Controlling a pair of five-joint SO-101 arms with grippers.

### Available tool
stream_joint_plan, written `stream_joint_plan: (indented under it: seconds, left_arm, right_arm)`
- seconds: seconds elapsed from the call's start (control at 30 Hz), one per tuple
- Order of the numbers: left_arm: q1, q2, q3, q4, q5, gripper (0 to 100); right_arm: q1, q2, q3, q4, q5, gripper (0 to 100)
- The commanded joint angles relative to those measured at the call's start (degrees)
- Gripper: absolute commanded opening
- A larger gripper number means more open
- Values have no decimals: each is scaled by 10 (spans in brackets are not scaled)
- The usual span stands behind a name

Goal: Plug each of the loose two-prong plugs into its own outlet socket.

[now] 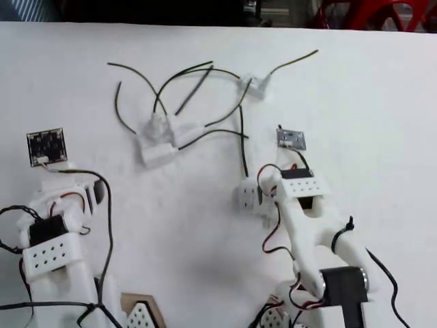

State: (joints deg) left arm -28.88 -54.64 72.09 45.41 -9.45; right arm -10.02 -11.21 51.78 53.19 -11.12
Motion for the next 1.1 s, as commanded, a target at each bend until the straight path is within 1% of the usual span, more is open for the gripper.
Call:
stream_joint_plan:
  seconds: [0.0, 0.13, 0.37, 0.67, 0.8, 0.87, 1.0, 1.07]
  left_arm:
    - [-4, -19, -2, -11, 0, 264]
    - [-4, -19, -2, -11, 0, 264]
    - [-4, -19, -2, -11, 0, 264]
    - [-4, -19, -2, -11, -1, 264]
    - [-4, -19, -2, -11, -1, 264]
    - [-4, -19, -2, -11, -1, 264]
    - [-4, -19, -2, -11, -1, 264]
    - [-4, -19, -2, -11, -1, 264]
  right_arm:
    - [-2, 11, -6, -7, -5, 108]
    - [-2, 8, -18, -4, -4, 14]
    - [-1, 7, -25, 1, 1, 16]
    - [-1, 7, -134, 131, 1, 19]
    - [2, 12, -156, 153, -1, 19]
    - [2, 13, -157, 151, 0, 39]
    - [3, 13, -155, 161, 0, 157]
    - [4, 13, -155, 172, 0, 175]
